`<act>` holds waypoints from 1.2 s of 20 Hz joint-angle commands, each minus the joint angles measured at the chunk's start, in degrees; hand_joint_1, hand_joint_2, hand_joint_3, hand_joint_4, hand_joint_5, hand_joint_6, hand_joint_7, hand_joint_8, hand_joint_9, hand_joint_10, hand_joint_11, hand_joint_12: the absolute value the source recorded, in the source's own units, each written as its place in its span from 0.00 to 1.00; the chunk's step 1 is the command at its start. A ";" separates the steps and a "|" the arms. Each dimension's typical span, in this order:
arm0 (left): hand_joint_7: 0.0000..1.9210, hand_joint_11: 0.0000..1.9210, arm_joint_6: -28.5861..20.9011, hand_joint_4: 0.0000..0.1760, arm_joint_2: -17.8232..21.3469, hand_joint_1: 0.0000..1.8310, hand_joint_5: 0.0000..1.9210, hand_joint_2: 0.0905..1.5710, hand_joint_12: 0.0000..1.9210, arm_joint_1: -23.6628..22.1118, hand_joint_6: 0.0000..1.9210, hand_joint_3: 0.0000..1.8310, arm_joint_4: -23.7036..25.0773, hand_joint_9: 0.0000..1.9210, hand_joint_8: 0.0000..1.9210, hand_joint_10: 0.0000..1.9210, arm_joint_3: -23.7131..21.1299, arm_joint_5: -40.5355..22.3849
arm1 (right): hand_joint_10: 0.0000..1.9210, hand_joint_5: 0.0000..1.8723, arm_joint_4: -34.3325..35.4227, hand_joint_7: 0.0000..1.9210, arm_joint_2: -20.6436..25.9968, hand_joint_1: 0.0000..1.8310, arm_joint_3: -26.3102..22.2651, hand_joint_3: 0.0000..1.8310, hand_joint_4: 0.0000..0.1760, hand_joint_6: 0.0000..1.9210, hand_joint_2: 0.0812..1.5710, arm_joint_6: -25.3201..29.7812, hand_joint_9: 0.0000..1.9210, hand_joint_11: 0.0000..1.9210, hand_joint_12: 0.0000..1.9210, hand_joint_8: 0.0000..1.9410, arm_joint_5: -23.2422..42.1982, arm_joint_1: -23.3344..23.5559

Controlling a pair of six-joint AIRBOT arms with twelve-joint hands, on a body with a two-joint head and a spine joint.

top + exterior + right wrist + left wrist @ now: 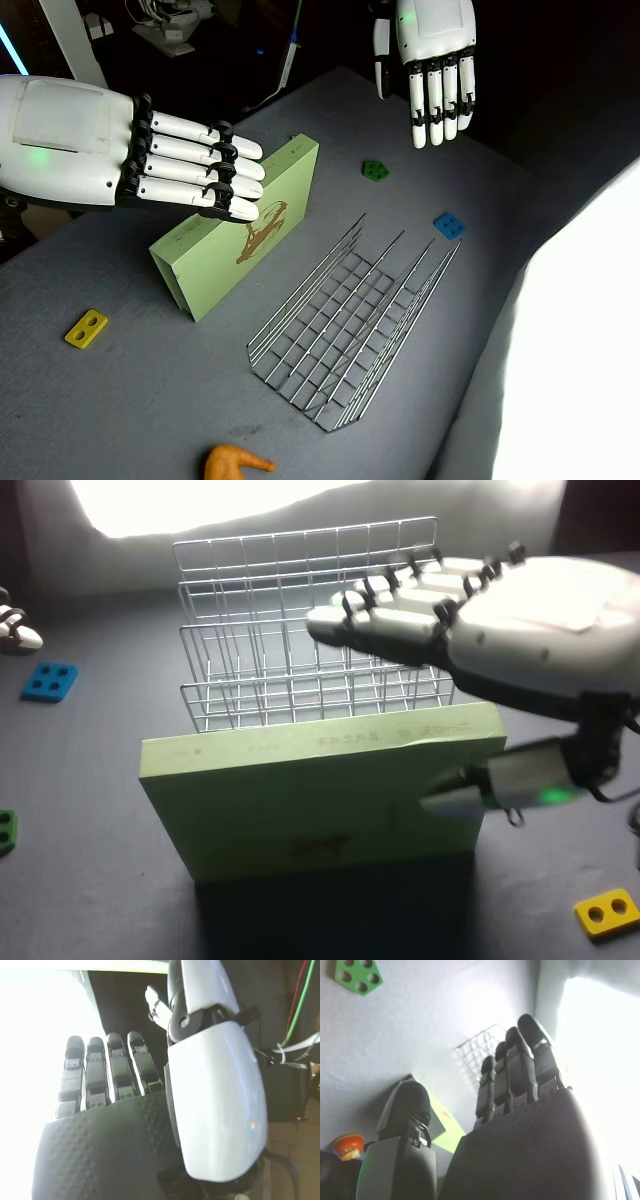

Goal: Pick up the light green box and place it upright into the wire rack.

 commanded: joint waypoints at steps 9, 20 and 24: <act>0.08 0.00 0.62 0.01 0.47 0.22 0.07 0.86 0.44 -1.00 0.00 0.00 1.51 0.11 0.00 0.00 -0.80 4.85 | 0.00 0.02 -11.27 0.03 0.84 0.52 0.02 0.00 0.01 0.01 0.63 -1.29 0.03 0.00 0.19 0.00 20.01 -0.34; 0.08 0.00 0.43 0.02 0.75 0.25 0.08 0.85 0.43 -1.49 0.00 0.00 2.21 0.11 0.00 0.00 -1.94 4.97 | 0.01 0.03 -2.81 0.05 2.25 0.50 -0.70 0.00 0.07 0.01 0.62 -2.44 0.04 0.00 0.19 0.00 14.20 -0.19; 0.09 0.00 0.46 0.05 0.63 0.23 0.08 0.85 0.44 -2.03 0.00 0.00 2.21 0.12 0.00 0.00 -1.90 5.02 | 0.00 0.03 12.27 0.04 -0.77 0.50 -1.38 0.00 0.07 0.00 0.62 -13.71 0.04 0.00 0.21 0.00 16.33 -0.19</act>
